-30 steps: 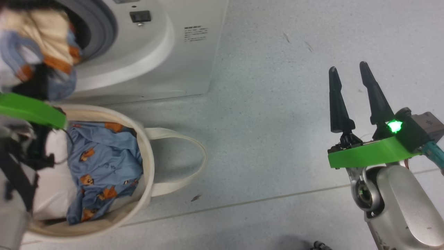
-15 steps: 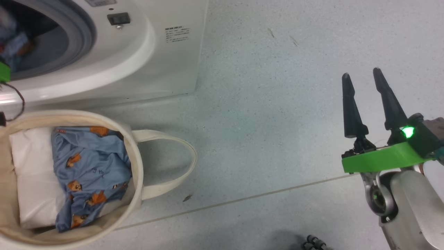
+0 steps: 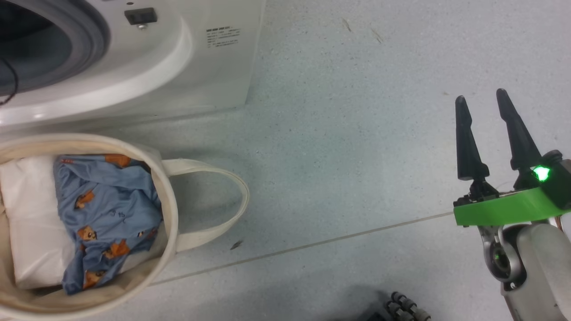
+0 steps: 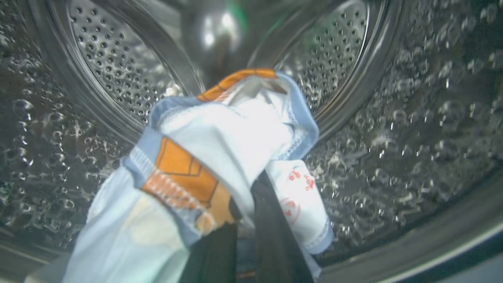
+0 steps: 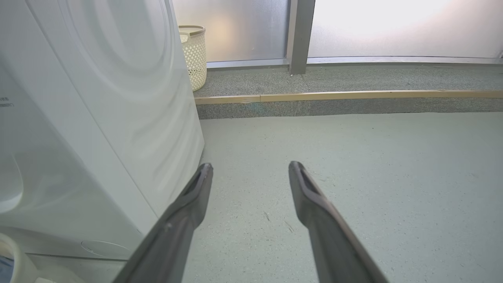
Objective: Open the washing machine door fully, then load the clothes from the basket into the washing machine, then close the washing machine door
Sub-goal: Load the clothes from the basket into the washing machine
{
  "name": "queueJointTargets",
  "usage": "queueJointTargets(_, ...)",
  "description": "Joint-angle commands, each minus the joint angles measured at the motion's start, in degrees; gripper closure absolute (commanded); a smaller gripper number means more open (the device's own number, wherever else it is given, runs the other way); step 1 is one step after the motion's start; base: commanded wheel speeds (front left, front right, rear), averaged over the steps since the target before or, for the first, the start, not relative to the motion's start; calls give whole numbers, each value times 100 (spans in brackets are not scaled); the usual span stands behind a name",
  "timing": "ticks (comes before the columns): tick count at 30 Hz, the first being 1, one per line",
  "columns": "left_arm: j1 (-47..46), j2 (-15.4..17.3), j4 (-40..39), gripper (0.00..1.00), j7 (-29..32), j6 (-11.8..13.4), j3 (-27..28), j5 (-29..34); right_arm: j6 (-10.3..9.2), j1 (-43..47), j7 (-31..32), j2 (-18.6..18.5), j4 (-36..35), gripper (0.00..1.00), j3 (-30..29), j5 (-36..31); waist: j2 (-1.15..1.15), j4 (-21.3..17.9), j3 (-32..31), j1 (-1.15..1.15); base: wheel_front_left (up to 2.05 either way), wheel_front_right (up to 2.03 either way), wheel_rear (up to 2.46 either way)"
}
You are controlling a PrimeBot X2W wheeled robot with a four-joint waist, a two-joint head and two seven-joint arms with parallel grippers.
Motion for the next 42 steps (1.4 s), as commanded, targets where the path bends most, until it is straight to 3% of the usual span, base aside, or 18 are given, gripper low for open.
queueJointTargets(1, -186, 253, -207, 100, -34, -1, 179, 49, 3, 168, -70, -85, -187, 0, 24, -39, 0, -15, 14, -1, 0, 0, 0)
queueJointTargets(2, -177, 227, -209, 100, -34, -21, 232, 89, 3, 163, -70, -81, -187, 0, 19, -40, 0, -22, 19, -1, 0, 0, 0)
queueJointTargets(3, -187, 199, -259, 0, -34, -46, 316, 106, 3, 159, -70, -77, -183, 0, 17, -39, 0, -28, 24, -1, 0, 0, 0)
queueJointTargets(7, -116, 8, -128, 0, -34, -146, 503, 180, 3, 141, -70, -52, -134, 0, 28, -30, 0, -21, 7, -1, 0, 0, 0)
queueJointTargets(11, -191, -139, 788, 0, -22, -192, 313, 276, 3, 102, -70, -40, -71, 0, 85, -10, 0, 16, -77, -1, 0, 0, 0)
queueJointTargets(15, -259, -278, 1604, 0, 536, -117, 190, 295, 3, 55, -70, -22, 40, 0, 163, 22, 0, 49, -202, -1, 0, 0, 0)
queueJointTargets(19, -178, -431, 1816, 0, 1009, -53, 162, 232, 3, -18, -70, 14, 150, 0, 197, 77, 0, 119, -333, -1, 0, 0, 0)
queueJointTargets(22, -9, -532, 1853, 0, 944, -73, 153, 188, 3, -65, -70, 87, 207, 0, 197, 144, 0, 203, -505, -1, 0, 0, 0)
queueJointTargets(26, 336, -647, 1863, 0, 355, -161, 145, 132, 3, -67, -70, 161, 317, 0, 265, 213, 0, 330, -821, -1, 0, 0, 0)
queueJointTargets(33, 1121, -839, 1650, 0, -16, -261, 54, 103, 3, -66, -70, 285, 550, 0, 414, 342, 0, 620, -1306, -1, 0, 0, 0)
queueJointTargets(42, 2497, -1008, -88, 0, -32, -284, 183, 51, 3, -61, -70, 444, 689, 0, 520, 444, 0, 969, -1670, -1, 0, 0, 0)
